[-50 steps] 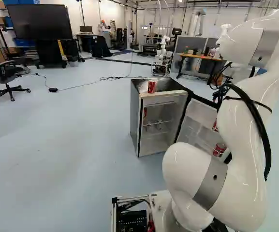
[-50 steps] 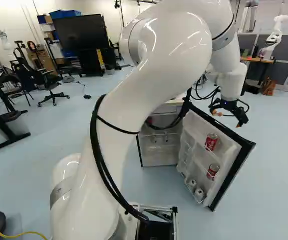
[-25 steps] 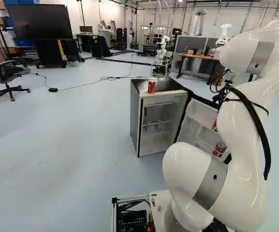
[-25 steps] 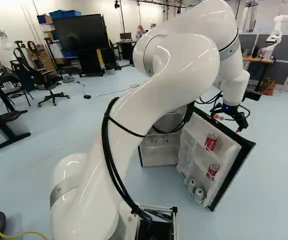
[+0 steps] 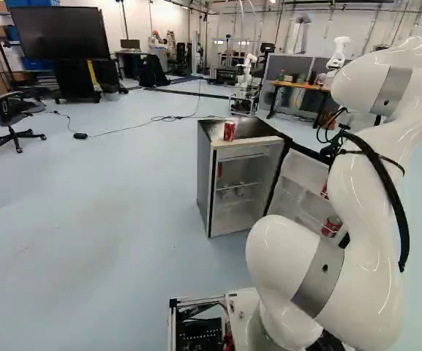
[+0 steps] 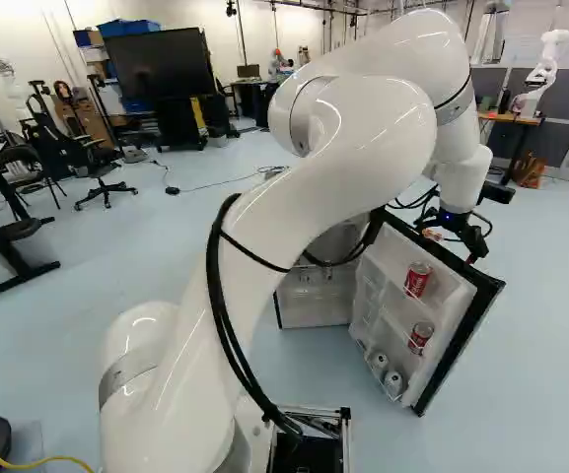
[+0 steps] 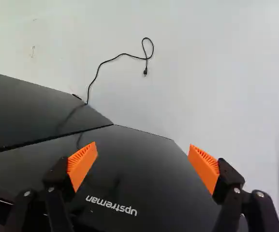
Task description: Grab a drink from the fridge
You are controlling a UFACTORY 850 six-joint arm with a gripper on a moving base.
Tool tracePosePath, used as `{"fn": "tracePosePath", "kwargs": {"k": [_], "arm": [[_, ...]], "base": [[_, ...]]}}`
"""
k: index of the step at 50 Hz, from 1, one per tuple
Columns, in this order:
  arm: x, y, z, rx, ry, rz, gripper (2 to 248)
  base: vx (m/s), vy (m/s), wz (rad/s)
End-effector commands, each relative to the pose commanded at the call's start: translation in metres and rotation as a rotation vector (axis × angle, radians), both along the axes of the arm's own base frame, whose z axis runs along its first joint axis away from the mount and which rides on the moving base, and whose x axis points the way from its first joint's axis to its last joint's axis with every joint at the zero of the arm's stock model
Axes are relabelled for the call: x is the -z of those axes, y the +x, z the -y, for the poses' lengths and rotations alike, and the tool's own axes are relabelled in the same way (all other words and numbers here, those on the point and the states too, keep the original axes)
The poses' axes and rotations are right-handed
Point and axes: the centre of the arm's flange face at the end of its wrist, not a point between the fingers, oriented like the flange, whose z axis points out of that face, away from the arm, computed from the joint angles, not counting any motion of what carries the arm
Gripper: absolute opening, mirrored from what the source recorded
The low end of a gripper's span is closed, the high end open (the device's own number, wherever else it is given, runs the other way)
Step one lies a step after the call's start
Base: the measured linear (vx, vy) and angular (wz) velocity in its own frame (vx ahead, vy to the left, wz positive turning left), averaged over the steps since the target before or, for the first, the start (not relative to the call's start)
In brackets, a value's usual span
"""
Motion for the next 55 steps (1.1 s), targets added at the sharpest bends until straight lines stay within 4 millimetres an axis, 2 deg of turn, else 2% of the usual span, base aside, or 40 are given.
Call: {"fn": "tracePosePath", "kwargs": {"k": [55], "arm": [[0.000, -0.018, -0.012, 0.006, 0.042, -0.032, 247]], "base": [[0.000, 0.000, 0.000]]}}
